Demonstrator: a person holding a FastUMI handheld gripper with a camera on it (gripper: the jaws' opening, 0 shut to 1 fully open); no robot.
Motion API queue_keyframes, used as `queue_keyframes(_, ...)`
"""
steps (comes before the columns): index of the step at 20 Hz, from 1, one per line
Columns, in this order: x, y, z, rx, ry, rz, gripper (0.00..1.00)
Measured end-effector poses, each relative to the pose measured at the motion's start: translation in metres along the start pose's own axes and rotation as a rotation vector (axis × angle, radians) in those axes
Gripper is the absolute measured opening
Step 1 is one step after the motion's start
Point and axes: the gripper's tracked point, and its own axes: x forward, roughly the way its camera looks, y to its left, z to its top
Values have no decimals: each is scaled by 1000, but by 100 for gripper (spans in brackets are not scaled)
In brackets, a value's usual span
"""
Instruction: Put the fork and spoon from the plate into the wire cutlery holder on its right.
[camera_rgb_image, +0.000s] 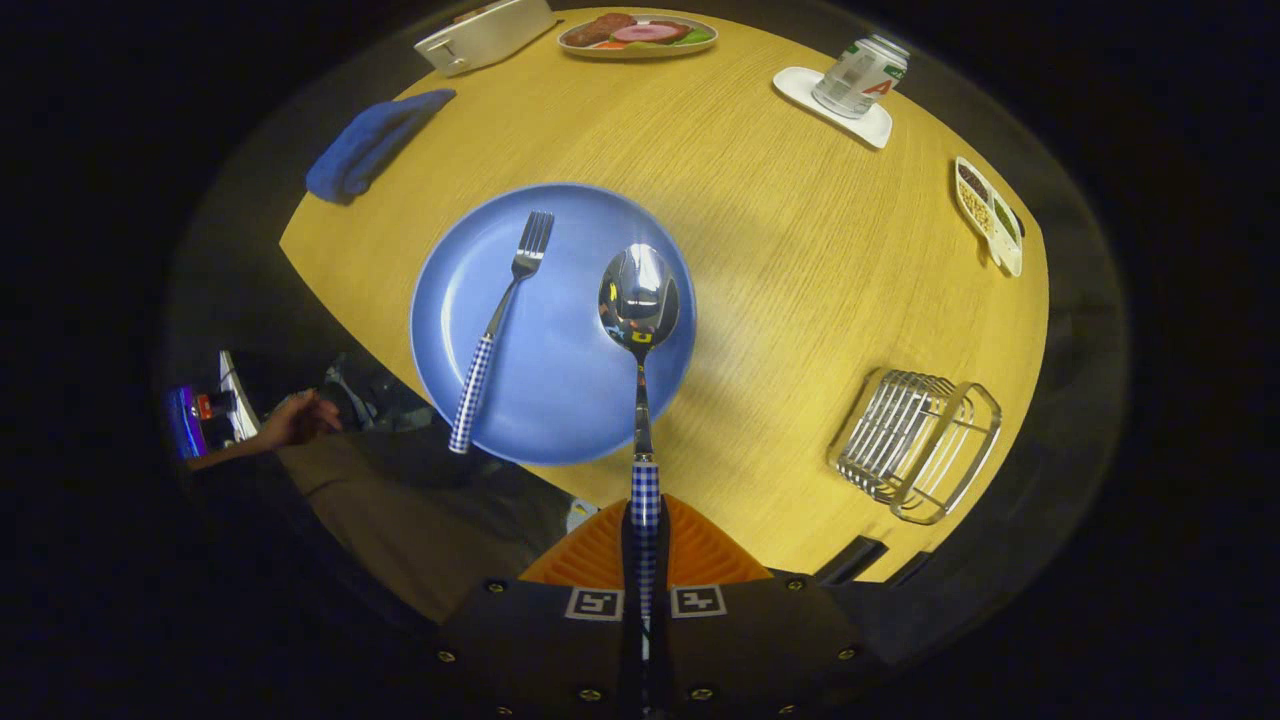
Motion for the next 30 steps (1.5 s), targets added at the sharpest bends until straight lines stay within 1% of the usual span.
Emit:
queue_keyframes(1,-6,-15,-10,-18,6,-52,3)
queue_keyframes(2,-11,-26,-20,-35,18,-81,3)
queue_keyframes(3,-16,-34,-31,-35,36,-88,3)
queue_keyframes(8,-37,-66,-63,70,57,-73,3)
queue_keyframes(12,-55,-92,-96,104,143,-75,3)
queue_keyframes(14,-61,-110,-104,128,174,-95,3)
queue_keyframes(16,-65,-128,-108,136,190,-120,3)
queue_keyframes(18,-68,-139,-109,147,207,-123,3)
queue_keyframes(21,-68,-154,-111,128,253,-149,3)
queue_keyframes(24,-60,-161,-105,129,274,-139,3)
queue_keyframes(27,-52,-172,-107,117,346,-163,3)
queue_keyframes(30,-37,-169,-94,107,361,-133,3)
